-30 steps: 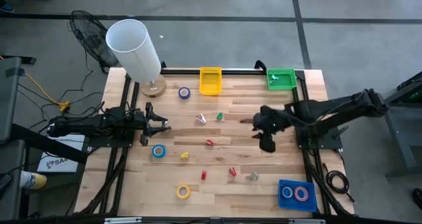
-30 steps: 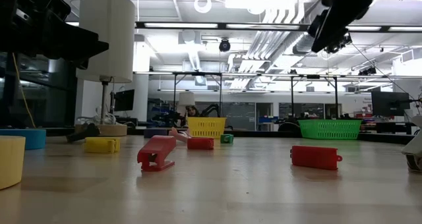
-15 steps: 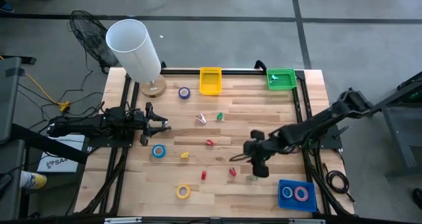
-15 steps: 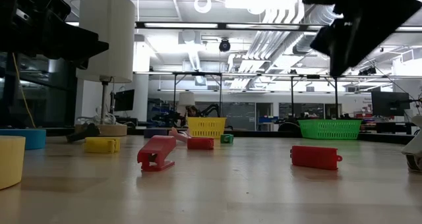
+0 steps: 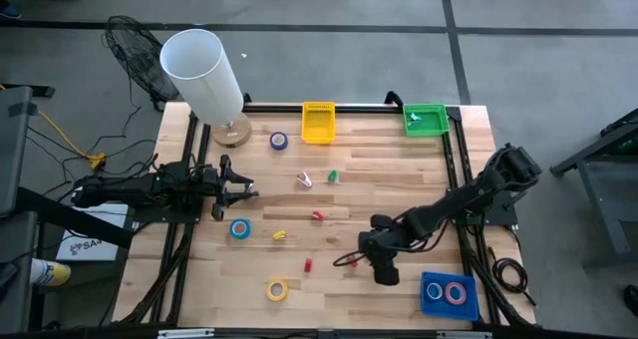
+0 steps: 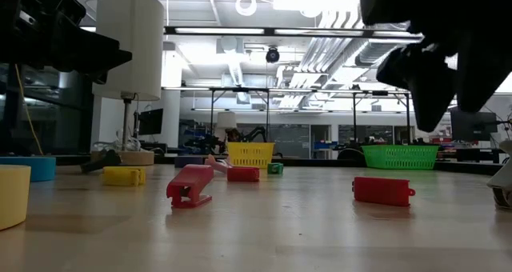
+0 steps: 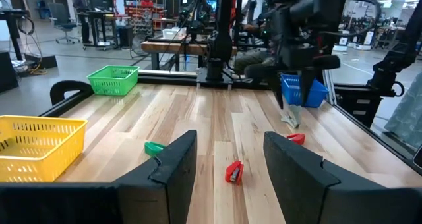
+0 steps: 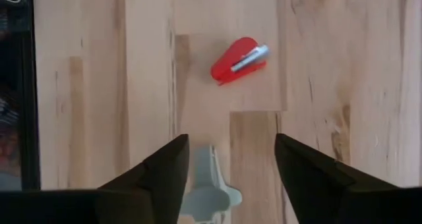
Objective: Pick and place Stapler, Stapler remover, tape
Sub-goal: Put the gray staple remover into the green bin
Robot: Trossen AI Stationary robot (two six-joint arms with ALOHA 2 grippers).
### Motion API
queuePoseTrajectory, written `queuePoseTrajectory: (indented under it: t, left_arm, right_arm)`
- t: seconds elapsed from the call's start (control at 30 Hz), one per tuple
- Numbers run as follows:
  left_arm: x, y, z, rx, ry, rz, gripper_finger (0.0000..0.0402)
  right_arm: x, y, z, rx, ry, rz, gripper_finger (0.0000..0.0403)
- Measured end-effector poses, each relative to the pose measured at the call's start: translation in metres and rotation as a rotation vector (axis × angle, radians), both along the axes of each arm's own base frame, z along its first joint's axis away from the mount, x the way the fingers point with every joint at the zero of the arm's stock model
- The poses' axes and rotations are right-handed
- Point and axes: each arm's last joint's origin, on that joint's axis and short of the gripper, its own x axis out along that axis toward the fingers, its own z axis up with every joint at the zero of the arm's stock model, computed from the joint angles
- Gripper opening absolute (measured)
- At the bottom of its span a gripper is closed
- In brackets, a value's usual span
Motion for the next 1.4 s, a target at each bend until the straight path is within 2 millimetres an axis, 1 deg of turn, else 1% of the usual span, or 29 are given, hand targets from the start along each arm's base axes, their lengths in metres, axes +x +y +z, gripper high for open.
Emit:
queuePoseTrajectory:
  t: [0.1,0.17,0.33,0.43,0.63,0.83,0.93,1.23,1.4]
  left_arm:
    - [0.0,0.0,0.0,0.0,0.0,0.0,0.0175]
    - [0.0,0.0,0.0,0.0,0.0,0.0,0.0175]
    - [0.0,0.0,0.0,0.0,0.0,0.0,0.0175]
    - [0.0,0.0,0.0,0.0,0.0,0.0,0.0175]
    - [0.0,0.0,0.0,0.0,0.0,0.0,0.0175]
    - [0.0,0.0,0.0,0.0,-0.001,0.0,0.0175]
    - [0.0,0.0,0.0,0.0,0.0,0.0,0.0175]
    - [0.0,0.0,0.0,0.0,0.001,0.0,0.0175]
    - [0.0,0.0,0.0,0.0,0.0,0.0,0.0175]
  right_arm:
    - [0.011,0.006,0.004,-0.016,0.04,0.0,0.0229]
    - [0.017,0.009,0.003,-0.033,0.094,-0.008,0.0231]
    - [0.029,0.017,-0.004,-0.032,0.254,-0.04,0.0231]
    - [0.033,0.02,-0.013,-0.039,0.351,-0.039,0.0231]
    - [0.038,0.025,-0.03,-0.02,0.426,-0.025,0.0231]
    - [0.037,0.027,-0.032,-0.038,0.429,0.001,0.023]
    - [0.036,0.03,-0.033,-0.062,0.415,0.015,0.0219]
    - [0.028,0.045,-0.033,-0.141,0.363,0.099,0.0161]
    - [0.025,0.051,-0.04,-0.176,0.367,0.119,0.0134]
